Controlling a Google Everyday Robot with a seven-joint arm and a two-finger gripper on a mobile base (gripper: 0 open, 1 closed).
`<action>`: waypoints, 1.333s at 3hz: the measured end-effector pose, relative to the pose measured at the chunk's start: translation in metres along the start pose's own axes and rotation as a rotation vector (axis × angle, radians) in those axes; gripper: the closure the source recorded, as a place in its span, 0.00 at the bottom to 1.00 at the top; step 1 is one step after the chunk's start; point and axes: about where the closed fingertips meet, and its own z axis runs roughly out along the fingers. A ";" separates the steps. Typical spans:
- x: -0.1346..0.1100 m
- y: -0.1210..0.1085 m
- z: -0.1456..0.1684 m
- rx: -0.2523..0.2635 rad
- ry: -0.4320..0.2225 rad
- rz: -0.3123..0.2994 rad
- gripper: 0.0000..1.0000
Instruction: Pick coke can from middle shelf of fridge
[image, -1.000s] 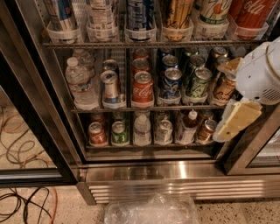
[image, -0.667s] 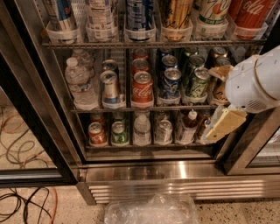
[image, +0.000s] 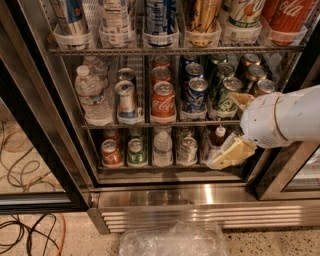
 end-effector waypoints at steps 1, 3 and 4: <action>0.000 0.000 0.000 0.000 0.001 0.000 0.00; 0.015 0.026 0.023 0.071 -0.143 0.160 0.00; 0.035 0.032 0.044 0.175 -0.243 0.262 0.00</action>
Offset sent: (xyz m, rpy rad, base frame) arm -0.0056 0.0011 -0.0159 0.2397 -0.0043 -0.1262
